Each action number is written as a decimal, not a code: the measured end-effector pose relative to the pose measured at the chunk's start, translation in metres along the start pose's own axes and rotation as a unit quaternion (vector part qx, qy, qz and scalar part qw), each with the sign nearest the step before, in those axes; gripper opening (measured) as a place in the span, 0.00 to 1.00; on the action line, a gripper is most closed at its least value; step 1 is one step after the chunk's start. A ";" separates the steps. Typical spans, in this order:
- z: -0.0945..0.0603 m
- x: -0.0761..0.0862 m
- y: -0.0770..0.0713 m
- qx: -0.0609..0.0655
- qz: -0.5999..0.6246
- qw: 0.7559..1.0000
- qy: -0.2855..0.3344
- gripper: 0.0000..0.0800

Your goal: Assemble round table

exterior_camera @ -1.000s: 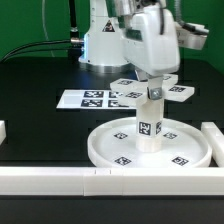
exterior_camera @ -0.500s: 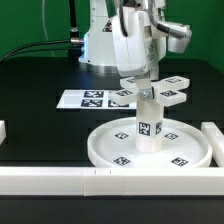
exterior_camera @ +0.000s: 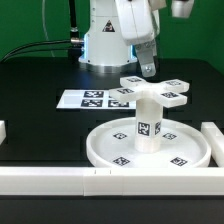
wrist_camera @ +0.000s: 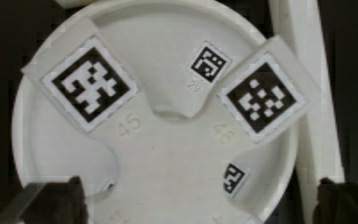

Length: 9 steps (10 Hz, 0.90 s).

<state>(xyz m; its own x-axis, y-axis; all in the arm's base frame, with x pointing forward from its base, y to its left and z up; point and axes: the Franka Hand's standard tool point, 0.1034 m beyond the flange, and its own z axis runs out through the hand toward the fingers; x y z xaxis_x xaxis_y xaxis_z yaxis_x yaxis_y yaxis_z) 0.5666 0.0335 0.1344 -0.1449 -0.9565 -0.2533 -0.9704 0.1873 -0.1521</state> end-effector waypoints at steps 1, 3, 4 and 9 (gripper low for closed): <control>0.001 0.000 0.000 -0.001 -0.001 1.000 0.000 0.81; 0.006 -0.004 0.002 -0.031 -0.107 0.994 0.008 0.81; 0.006 -0.008 -0.003 -0.037 -0.166 0.985 0.008 0.81; 0.011 -0.018 -0.006 -0.051 -0.390 0.919 -0.012 0.81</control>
Offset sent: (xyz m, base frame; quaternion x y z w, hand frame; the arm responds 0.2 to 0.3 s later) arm 0.0129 0.0059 0.0027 -0.0665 0.0279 -0.3254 0.9428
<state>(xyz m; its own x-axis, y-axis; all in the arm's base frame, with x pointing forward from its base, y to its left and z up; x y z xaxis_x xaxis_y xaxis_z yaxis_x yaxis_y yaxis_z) 0.5775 0.0515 0.1296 0.6053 -0.7859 -0.1264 -0.7909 -0.5759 -0.2069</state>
